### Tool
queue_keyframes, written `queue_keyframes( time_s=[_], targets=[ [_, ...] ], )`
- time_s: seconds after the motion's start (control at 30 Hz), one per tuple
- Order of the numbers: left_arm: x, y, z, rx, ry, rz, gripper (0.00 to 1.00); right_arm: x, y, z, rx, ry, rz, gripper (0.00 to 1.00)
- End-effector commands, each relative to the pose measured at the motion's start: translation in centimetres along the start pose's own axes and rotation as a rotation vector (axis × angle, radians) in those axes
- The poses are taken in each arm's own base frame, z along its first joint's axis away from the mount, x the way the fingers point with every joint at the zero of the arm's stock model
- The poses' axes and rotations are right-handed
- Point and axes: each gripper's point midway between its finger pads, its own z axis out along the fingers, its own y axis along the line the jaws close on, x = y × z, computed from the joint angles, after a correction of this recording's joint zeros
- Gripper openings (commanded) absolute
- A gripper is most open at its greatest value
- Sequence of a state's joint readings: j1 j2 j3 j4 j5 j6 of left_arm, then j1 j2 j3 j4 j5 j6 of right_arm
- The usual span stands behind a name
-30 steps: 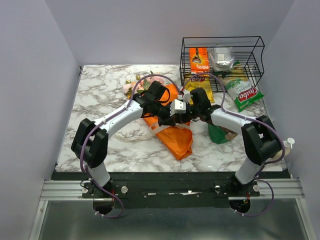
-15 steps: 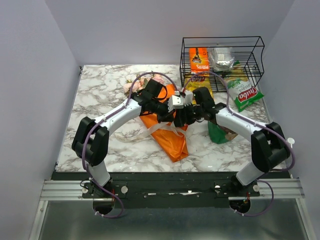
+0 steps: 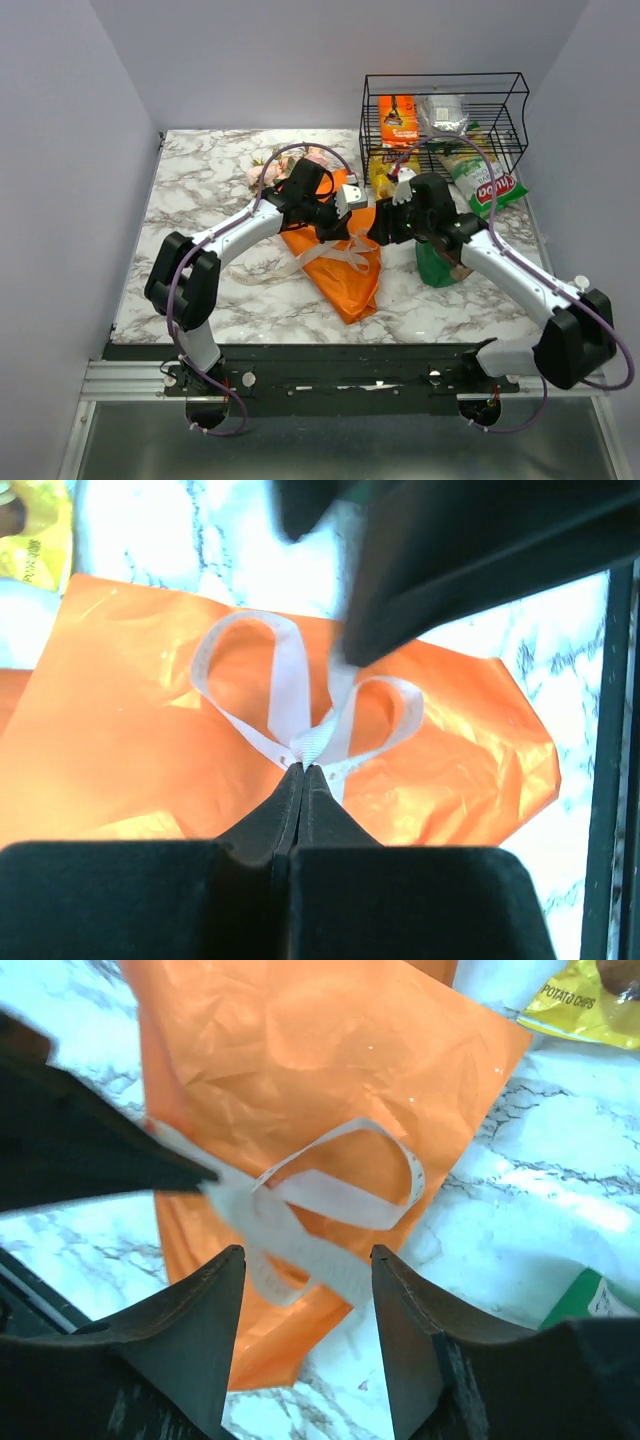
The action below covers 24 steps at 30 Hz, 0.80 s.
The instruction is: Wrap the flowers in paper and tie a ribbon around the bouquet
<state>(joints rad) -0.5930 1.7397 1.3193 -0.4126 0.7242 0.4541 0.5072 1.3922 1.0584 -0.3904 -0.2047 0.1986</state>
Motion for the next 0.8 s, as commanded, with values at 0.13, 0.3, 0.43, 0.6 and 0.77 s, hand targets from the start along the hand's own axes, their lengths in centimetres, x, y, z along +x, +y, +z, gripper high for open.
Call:
queue_keyframes(
  time_s=[0.13, 0.3, 0.43, 0.6, 0.77],
  targets=[
    [-0.4, 1.6, 1.7, -0.063, -0.047, -0.125, 0.0, 1.7, 4.0, -1.6, -0.203, -0.186, -0.163, 0.53],
    [-0.5, 2.4, 2.3, -0.09, -0.055, -0.167, 0.0, 3.8, 4.0, 1.4, -0.17, -0.108, -0.197, 0.57],
    [-0.2, 3.1, 2.5, -0.123, -0.051, -0.193, 0.0, 4.0, 2.6, 3.4, -0.103, -0.082, -0.186, 0.64],
    [0.7, 3.6, 2.6, -0.157, -0.031, -0.216, 0.0, 3.7, 2.9, 5.4, -0.127, -0.076, -0.191, 0.66],
    [1.0, 4.2, 2.6, -0.198, -0.017, -0.235, 0.0, 4.5, 3.3, 7.3, -0.155, -0.047, -0.172, 0.65]
  ],
)
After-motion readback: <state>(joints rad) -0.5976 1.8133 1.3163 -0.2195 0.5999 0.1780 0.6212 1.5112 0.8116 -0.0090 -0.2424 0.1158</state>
